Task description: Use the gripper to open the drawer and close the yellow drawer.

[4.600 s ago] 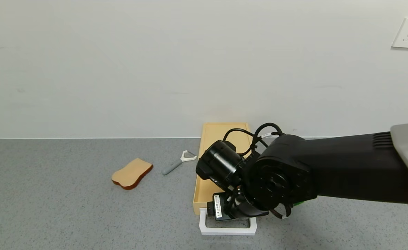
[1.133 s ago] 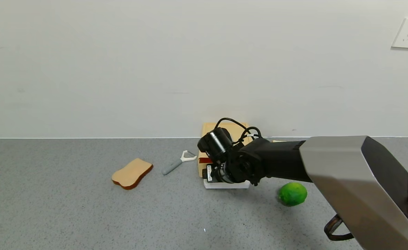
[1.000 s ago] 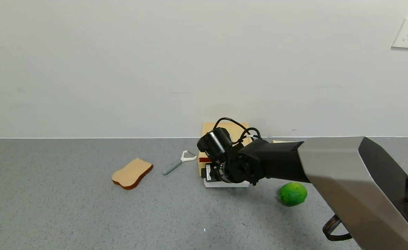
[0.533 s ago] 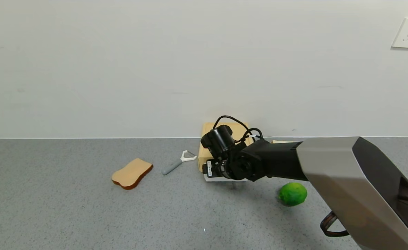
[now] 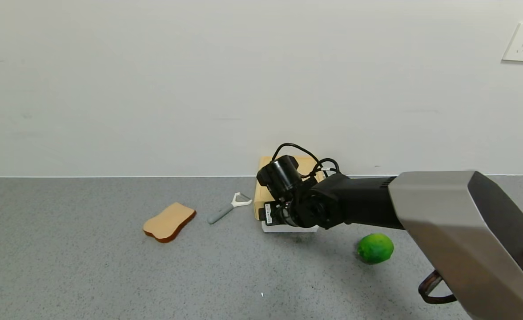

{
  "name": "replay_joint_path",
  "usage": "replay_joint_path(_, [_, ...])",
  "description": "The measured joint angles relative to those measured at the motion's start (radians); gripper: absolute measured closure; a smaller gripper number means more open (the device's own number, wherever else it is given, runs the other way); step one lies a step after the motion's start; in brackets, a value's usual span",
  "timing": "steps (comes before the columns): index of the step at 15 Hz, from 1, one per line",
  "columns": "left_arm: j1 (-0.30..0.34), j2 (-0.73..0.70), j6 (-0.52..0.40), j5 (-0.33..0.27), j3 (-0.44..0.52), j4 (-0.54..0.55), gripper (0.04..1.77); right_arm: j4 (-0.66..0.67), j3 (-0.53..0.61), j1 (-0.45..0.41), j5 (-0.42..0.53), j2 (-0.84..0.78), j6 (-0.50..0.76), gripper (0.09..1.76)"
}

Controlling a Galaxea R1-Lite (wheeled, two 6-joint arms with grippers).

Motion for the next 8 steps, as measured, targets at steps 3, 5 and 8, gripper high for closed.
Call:
replay_joint_path(3, [0.000, 0.000, 0.000, 0.000, 0.000, 0.000, 0.09, 0.080, 0.004, 0.019, 0.002, -0.081, -0.023, 0.14])
replay_joint_path(5, [0.000, 0.000, 0.000, 0.000, 0.000, 0.000, 0.09, 0.120, 0.014, 0.026, 0.007, -0.157, -0.070, 0.14])
replay_joint_path(8, [0.000, 0.000, 0.000, 0.000, 0.000, 0.000, 0.09, 0.133, 0.081, 0.018, 0.058, -0.316, -0.174, 0.14])
